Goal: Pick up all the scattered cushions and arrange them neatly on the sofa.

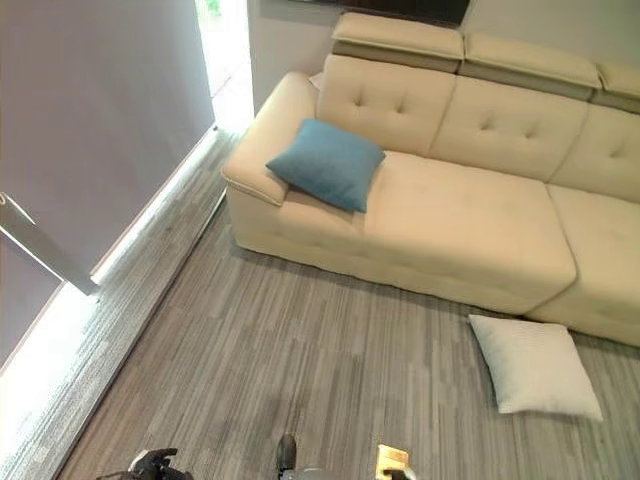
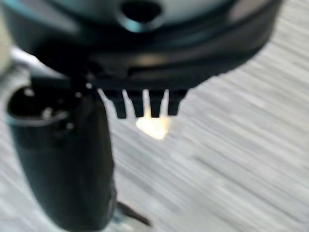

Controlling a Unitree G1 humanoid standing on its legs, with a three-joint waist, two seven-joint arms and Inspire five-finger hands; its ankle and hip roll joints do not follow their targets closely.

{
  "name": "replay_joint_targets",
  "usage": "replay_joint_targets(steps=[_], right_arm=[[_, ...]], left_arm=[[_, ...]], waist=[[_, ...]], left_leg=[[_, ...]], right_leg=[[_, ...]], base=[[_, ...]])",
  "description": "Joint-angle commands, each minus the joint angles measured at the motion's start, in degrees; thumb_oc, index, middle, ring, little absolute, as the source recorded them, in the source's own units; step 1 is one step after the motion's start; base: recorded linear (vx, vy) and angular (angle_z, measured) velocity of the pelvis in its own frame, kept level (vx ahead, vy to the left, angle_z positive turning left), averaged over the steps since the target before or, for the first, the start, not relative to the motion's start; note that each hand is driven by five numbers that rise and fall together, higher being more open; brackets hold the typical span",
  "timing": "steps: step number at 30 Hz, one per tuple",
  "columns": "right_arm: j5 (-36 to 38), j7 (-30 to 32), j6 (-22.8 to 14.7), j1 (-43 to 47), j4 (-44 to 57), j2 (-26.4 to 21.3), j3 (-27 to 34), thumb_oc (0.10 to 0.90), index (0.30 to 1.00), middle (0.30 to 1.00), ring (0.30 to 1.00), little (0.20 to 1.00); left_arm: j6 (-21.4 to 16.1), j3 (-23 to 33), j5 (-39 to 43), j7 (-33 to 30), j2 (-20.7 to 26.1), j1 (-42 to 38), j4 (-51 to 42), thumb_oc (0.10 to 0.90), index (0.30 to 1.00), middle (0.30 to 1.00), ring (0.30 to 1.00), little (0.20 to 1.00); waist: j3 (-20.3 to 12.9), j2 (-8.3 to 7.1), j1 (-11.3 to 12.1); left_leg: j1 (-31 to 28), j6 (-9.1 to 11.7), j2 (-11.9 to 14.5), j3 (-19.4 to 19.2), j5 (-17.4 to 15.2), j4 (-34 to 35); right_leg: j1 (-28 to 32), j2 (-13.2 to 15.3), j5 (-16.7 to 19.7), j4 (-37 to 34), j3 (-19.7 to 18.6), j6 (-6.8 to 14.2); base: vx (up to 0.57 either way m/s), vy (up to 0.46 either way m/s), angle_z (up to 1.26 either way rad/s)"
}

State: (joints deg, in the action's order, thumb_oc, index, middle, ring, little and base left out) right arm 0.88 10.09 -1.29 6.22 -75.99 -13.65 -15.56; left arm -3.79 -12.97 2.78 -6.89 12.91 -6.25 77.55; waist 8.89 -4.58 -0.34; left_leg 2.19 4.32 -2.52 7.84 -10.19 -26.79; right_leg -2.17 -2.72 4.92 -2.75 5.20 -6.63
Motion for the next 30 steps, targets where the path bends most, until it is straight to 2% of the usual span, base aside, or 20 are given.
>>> replay_joint_targets(steps=[1,3,7,8,9,10,11,14,15,16,17,18,19,20,21,23,26,27,28,30], right_arm=[[1.8,0.4,-0.6,0.1,0.3,-1.9,-0.1,0.800,0.900,0.900,0.900,0.900],[1.6,0.2,-0.5,-0.1,0.1,-1.9,-0.1,0.800,0.900,0.900,0.900,0.900],[1.3,0.5,-0.5,-0.4,0.3,-2.2,-0.2,0.800,0.900,0.900,0.900,0.900],[1.3,0.5,-0.5,-0.4,0.3,-2.2,-0.2,0.800,0.900,0.900,0.900,0.900],[1.1,0.5,-0.5,-0.4,0.3,-2.1,-0.4,0.800,0.900,0.900,0.900,0.900],[1.1,0.5,-0.5,-0.4,0.3,-2.1,-0.4,0.800,0.900,0.900,0.900,0.900],[0.6,0.4,-0.2,-0.6,0.0,-1.8,0.0,0.800,0.900,0.900,0.900,0.900],[0.1,0.2,-0.2,-1.1,-0.3,-1.5,0.4,0.800,0.900,0.900,0.900,0.900],[0.5,0.1,-0.2,-1.3,0.1,-1.1,1.2,0.800,0.900,0.900,0.900,0.900],[0.9,0.1,-0.4,-1.4,0.5,-1.1,1.6,0.800,0.900,0.900,0.900,0.900],[1.2,0.1,-0.4,-1.4,1.1,-1.0,1.9,0.800,0.900,0.900,0.900,0.900],[1.6,0.2,-0.4,-1.1,1.7,-1.0,2.0,0.800,0.900,0.900,0.900,0.900],[1.6,0.2,-0.4,-1.1,1.7,-1.0,2.0,0.800,0.900,0.900,0.900,0.900],[2.1,0.6,-0.8,-0.9,2.9,-1.0,2.1,0.800,0.900,0.900,0.900,0.900],[2.0,0.8,-1.0,-0.7,3.3,-1.0,2.1,0.800,0.900,0.900,0.900,0.900],[1.6,1.1,-1.2,-0.2,3.4,-1.0,2.0,0.800,0.900,0.900,0.900,0.900],[1.1,1.3,-1.3,0.5,3.5,-1.2,1.9,0.800,0.900,0.900,0.900,0.900],[1.1,1.3,-1.3,0.5,3.5,-1.2,1.9,0.800,0.900,0.900,0.900,0.900],[0.9,1.2,-1.1,0.6,3.4,-1.5,1.9,0.800,0.900,0.900,0.900,0.900],[0.7,1.1,-0.8,0.5,3.3,-2.0,2.0,0.800,0.900,0.900,0.900,0.900]], left_arm=[[-0.3,-2.0,0.9,0.5,-0.9,-1.3,-1.0,0.800,0.900,0.900,0.900,0.900],[-0.1,-2.2,0.4,0.8,-0.8,-1.0,-0.7,0.800,0.900,0.900,0.900,0.900],[-0.2,-2.5,0.3,1.0,-0.5,-0.7,-0.5,0.800,0.900,0.900,0.900,0.900],[-0.2,-2.5,0.3,1.0,-0.5,-0.7,-0.5,0.800,0.900,0.900,0.900,0.900],[-0.3,-2.4,0.6,1.0,-0.5,-0.6,-0.5,0.800,0.900,0.900,0.900,0.900],[-0.3,-2.4,0.6,1.0,-0.5,-0.6,-0.5,0.800,0.900,0.900,0.900,0.900],[-0.2,-2.0,0.3,1.1,-0.7,0.1,0.0,0.800,0.900,0.900,0.900,0.900],[0.1,-1.9,-0.4,1.1,-0.6,0.6,0.5,0.800,0.900,0.900,0.900,0.900],[-0.1,-1.6,-0.6,1.1,-0.5,0.7,0.4,0.800,0.900,0.900,0.900,0.900],[-0.2,-1.6,-0.7,0.8,-0.5,0.9,0.2,0.800,0.900,0.900,0.900,0.900],[-0.1,-1.6,-0.8,0.7,-0.4,1.0,-0.1,0.800,0.900,0.900,0.900,0.900],[-0.1,-1.6,-0.6,0.6,-0.2,0.8,-0.4,0.800,0.900,0.900,0.900,0.900],[-0.1,-1.6,-0.6,0.6,-0.2,0.8,-0.4,0.800,0.900,0.900,0.900,0.900],[-0.1,-1.8,-0.5,0.4,0.3,0.3,-0.8,0.800,0.900,0.900,0.900,0.900],[-0.3,-1.9,-0.4,0.4,0.5,0.2,-1.0,0.800,0.900,0.900,0.900,0.900],[-0.4,-1.7,0.4,0.4,0.7,-0.1,-1.2,0.800,0.900,0.900,0.900,0.900],[-0.7,-0.9,1.1,0.6,1.0,-0.3,-1.4,0.800,0.900,0.900,0.900,0.900],[-0.7,-0.8,1.1,0.6,1.0,-0.3,-1.4,0.800,0.900,0.900,0.900,0.900],[-0.7,-0.5,1.3,0.6,1.2,-0.3,-1.4,0.800,0.900,0.900,0.900,0.900],[-0.8,-0.2,1.3,0.7,1.2,-0.5,-1.3,0.800,0.900,0.900,0.900,0.900]], waist=[[1.4,-0.79,0.4],[1.0,-0.88,0.7],[1.1,0.28,1.7],[1.1,0.23,1.7],[1.2,0.48,2.0],[1.2,0.48,2.0],[0.3,0.90,2.5],[-0.7,0.82,2.4],[-1.0,1.23,2.5],[-1.1,1.43,2.4],[-0.6,1.46,2.3],[-0.3,1.81,2.0],[-0.3,1.79,2.0],[0.5,2.79,1.2],[0.8,3.40,1.1],[0.7,4.02,0.8],[0.6,3.52,0.4],[0.7,3.58,0.4],[0.8,2.90,0.1],[1.2,2.48,-0.8]], left_leg=[[3.5,-4.5,-1.0,-5.1,2.2,5.7],[4.5,-5.0,-1.1,-5.3,1.3,10.0],[9.6,-3.5,0.5,-6.0,9.8,18.8],[9.4,-3.5,0.5,-6.0,9.9,18.9],[10.4,-3.4,0.5,-5.6,11.6,20.3],[10.4,-3.4,0.5,-5.6,11.6,20.3],[9.3,-3.6,-0.1,-4.3,12.1,23.2],[8.1,-4.3,-0.7,-4.7,11.6,23.0],[6.7,-5.4,-1.3,-5.4,10.4,22.7],[5.6,-6.1,-1.6,-5.9,9.5,22.6],[4.1,-7.0,-2.1,-6.4,8.9,22.4],[3.3,-7.6,-2.1,-6.2,8.6,22.5],[3.4,-7.6,-2.1,-6.3,8.5,22.5],[2.0,-8.3,-1.7,-6.1,7.6,22.4],[1.0,-8.6,-1.4,-6.5,6.9,22.6],[-1.0,-8.7,-1.2,-6.7,5.7,23.3],[-3.9,-8.3,-1.5,-7.0,3.9,24.3],[-4.0,-8.3,-1.4,-6.9,3.8,24.3],[-6.0,-8.1,-2.0,-6.7,2.8,24.9],[-8.2,-7.7,-2.4,-5.8,1.9,25.3]], right_leg=[[1.2,2.8,-8.1,6.4,-1.8,7.5],[2.4,2.9,-9.1,5.8,-1.8,7.8],[5.8,2.2,-11.2,4.6,-2.4,8.0],[5.9,2.3,-11.3,4.6,-2.4,8.0],[6.8,2.0,-11.8,4.7,-3.1,8.0],[6.8,2.0,-11.8,4.7,-3.1,8.0],[8.5,2.1,-12.8,5.8,-4.7,8.8],[8.3,3.6,-12.8,8.0,-5.0,10.2],[6.2,5.4,-11.5,14.7,-5.2,11.7],[4.9,6.7,-9.4,17.7,-4.6,12.7],[3.2,7.8,-6.1,22.3,-4.8,13.2],[1.1,7.9,-3.3,26.2,-5.1,13.0],[1.0,7.9,-3.3,26.3,-5.2,13.0],[-1.8,8.0,-2.2,32.1,-4.5,12.6],[-3.7,8.9,-2.3,34.5,-3.1,12.3],[-5.7,10.1,-3.8,31.8,0.2,11.5],[-6.7,9.7,-5.9,22.4,4.9,11.7],[-6.5,9.6,-5.9,22.2,5.0,11.7],[-8.4,8.9,-4.4,15.9,7.6,12.3],[-9.9,7.8,-2.3,11.0,7.7,13.1]], base=[[0.23,-0.011,-0.14],[0.24,0.018,0.07],[0.22,0.067,0.14],[0.18,0.073,-0.05],[0.10,0.042,-0.13],[0.39,0.203,-0.32],[0.38,0.231,-0.37],[0.29,0.228,-0.54],[0.21,0.248,-0.42],[0.28,0.326,-0.25],[0.18,0.207,-0.25],[0.11,0.130,-0.34],[0.13,0.161,-0.23],[0.15,0.166,-0.09],[0.24,0.211,0.02],[0.25,0.096,-0.06],[0.24,-0.013,-0.30],[0.27,-0.048,-0.38],[0.31,-0.052,-0.30],[0.39,-0.084,-0.26]])
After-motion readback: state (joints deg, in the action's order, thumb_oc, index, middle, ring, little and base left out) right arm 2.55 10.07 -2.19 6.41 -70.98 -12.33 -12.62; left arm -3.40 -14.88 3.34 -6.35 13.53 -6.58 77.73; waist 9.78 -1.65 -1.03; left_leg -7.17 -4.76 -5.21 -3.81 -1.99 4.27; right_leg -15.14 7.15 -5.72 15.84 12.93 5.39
